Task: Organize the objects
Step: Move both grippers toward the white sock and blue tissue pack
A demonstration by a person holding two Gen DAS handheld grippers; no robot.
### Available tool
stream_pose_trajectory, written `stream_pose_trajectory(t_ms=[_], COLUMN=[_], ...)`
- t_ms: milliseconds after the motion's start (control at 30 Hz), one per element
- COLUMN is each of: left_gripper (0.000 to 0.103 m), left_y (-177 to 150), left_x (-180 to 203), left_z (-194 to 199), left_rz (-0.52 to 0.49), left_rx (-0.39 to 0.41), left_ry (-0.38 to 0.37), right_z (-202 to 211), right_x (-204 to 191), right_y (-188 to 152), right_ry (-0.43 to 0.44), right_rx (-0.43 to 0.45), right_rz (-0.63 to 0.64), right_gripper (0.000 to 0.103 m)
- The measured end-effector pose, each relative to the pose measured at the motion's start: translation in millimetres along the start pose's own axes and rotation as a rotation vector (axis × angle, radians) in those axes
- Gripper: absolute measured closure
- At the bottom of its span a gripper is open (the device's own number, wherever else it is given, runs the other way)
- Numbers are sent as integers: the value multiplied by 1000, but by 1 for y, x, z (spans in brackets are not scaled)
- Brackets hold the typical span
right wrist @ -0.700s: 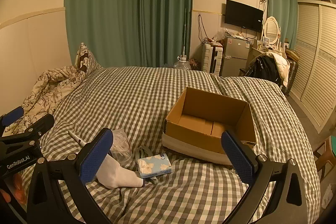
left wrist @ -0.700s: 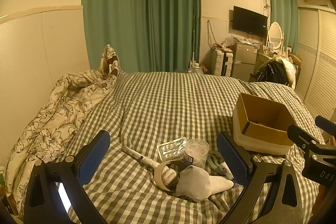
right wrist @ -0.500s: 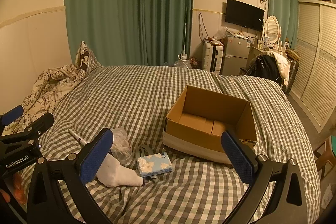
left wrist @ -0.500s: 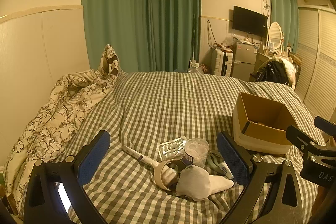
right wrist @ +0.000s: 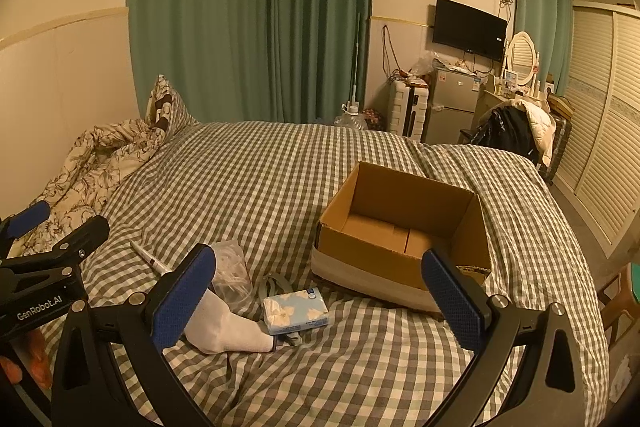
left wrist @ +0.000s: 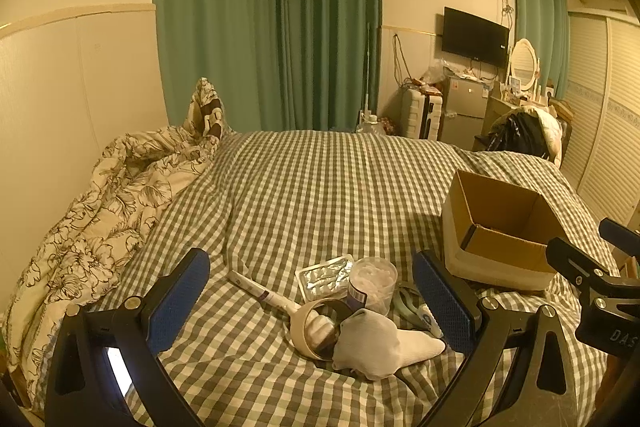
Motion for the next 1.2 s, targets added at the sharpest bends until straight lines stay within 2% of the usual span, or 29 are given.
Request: stream_pose_trajectory(t_ms=[233,467,600,800,1133,1200], left_gripper=[0,0,0,0,2,3], left_y=[-11,-29,-40,-58,-93,-94], left_x=[3,1,3,12,31,32], left_z=[-20,-60,-84,-114,-146,-147], left_rz=[-15,-14,-15,-48,-133,-148], left_rx=[-49,-154,-222,-310,-495,-502], left_ry=[-8,11,17,-4,-129,-127], right_z=[-16,-53,-80,-131,-183,-193], right_x=[4,9,14,15,-11,-18], right_y=[-7,-23,-31,-47,-64,-70], right_ry=[12,12,15,70,148,155], right_rx=[-36,-125,-199,-359,-545,-593], right_rz=[-4,-9,-18,-50,2,20], right_gripper=[0,0,0,0,1,4])
Point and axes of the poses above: each gripper's, at about its wrist camera, not at the fingertips, and z roughly against the way its jaws point, x to its right, y to its top, the point moved 1 cm from there along -z, roughly the way its jaws point, and after that the axes turned 4 degrees about z, right-handed, at the moved point
